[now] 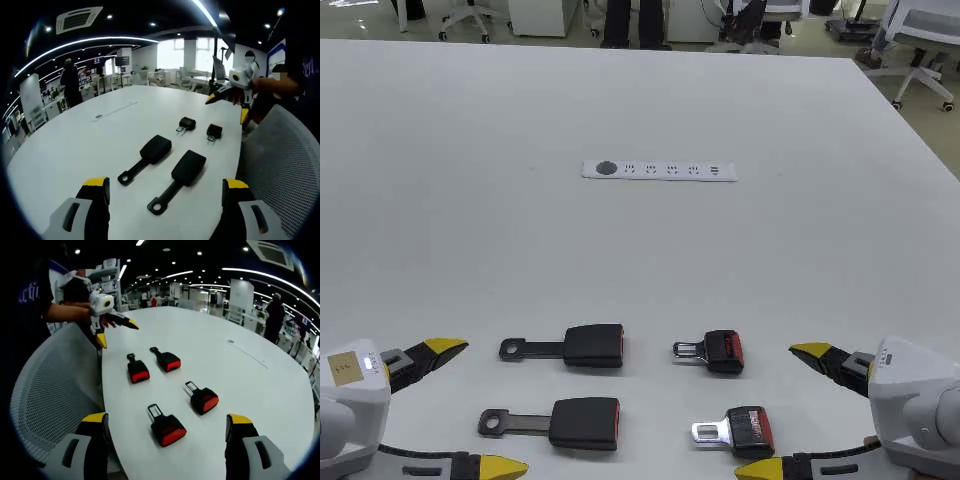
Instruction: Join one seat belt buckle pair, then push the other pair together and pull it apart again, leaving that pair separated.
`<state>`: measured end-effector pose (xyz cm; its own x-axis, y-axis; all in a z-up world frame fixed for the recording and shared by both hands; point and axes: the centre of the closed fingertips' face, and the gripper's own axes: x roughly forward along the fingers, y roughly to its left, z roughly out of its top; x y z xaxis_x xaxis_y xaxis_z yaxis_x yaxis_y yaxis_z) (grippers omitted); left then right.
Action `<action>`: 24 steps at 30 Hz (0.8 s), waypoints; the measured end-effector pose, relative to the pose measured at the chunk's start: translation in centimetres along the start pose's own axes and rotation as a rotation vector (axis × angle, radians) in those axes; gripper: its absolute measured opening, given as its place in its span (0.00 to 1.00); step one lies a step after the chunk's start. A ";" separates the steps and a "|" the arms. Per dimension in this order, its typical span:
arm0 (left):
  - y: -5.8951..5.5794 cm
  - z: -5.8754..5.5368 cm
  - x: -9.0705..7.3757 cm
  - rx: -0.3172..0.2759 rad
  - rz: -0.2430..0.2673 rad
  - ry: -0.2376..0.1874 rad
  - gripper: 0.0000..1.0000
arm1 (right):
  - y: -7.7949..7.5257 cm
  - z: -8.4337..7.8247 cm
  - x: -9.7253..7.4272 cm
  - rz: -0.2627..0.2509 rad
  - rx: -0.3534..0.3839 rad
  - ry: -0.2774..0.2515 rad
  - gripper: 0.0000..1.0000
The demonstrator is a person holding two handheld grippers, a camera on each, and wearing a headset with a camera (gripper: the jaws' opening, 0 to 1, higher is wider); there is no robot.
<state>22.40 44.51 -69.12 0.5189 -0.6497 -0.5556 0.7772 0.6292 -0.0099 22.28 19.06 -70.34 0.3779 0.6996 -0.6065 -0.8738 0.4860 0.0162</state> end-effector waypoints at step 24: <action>0.3 0.1 -0.2 0.007 0.005 -0.008 0.94 | -0.3 0.2 -0.2 -0.004 -0.019 0.001 0.98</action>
<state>22.61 44.79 -68.97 0.5253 -0.6500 -0.5492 0.7771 0.6294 -0.0018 22.50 18.90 -70.08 0.3809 0.6970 -0.6075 -0.8781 0.4784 -0.0017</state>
